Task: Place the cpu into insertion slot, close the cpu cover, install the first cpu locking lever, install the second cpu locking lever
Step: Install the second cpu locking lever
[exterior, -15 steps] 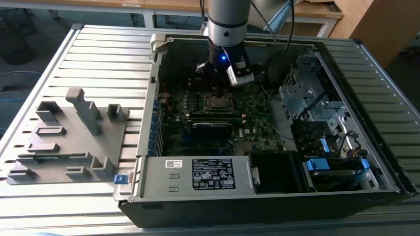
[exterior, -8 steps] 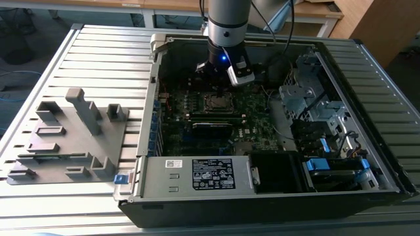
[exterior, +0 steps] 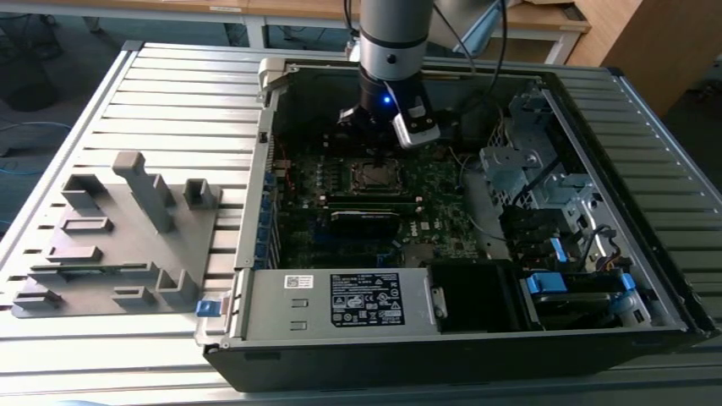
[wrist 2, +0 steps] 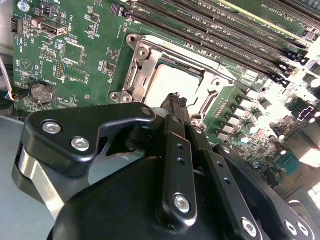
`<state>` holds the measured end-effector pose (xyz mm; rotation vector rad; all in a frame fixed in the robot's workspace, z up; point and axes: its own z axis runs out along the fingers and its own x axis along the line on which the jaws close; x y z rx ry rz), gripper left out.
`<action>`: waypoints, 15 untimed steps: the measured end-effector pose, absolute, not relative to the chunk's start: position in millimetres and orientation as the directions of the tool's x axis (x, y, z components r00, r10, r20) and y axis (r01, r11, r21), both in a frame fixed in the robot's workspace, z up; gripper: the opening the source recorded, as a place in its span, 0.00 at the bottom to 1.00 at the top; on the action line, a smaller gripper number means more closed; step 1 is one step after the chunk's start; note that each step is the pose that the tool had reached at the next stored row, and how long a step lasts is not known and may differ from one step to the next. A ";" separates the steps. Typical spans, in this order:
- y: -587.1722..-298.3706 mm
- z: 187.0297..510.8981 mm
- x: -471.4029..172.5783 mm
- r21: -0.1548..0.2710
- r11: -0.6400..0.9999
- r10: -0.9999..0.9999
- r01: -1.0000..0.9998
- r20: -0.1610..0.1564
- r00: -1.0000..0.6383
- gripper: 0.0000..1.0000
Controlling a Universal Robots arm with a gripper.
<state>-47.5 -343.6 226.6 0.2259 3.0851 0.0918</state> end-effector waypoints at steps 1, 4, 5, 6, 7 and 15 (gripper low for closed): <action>-343.6 226.7 -46.5 0.062 0.988 0.147 0.144 -0.042 -0.988 0.11; -343.5 227.1 -46.5 0.062 0.988 0.147 0.144 -0.042 -0.988 0.11; -343.6 227.5 -46.5 0.062 0.988 0.147 0.144 -0.042 -0.988 0.11; -343.6 228.1 -46.5 0.062 0.988 0.147 0.144 -0.042 -0.988 0.11; -343.6 228.8 -46.5 0.062 0.988 0.147 0.144 -0.042 -0.988 0.11; -343.5 232.2 -46.5 0.063 0.988 0.147 0.144 -0.043 -0.988 0.11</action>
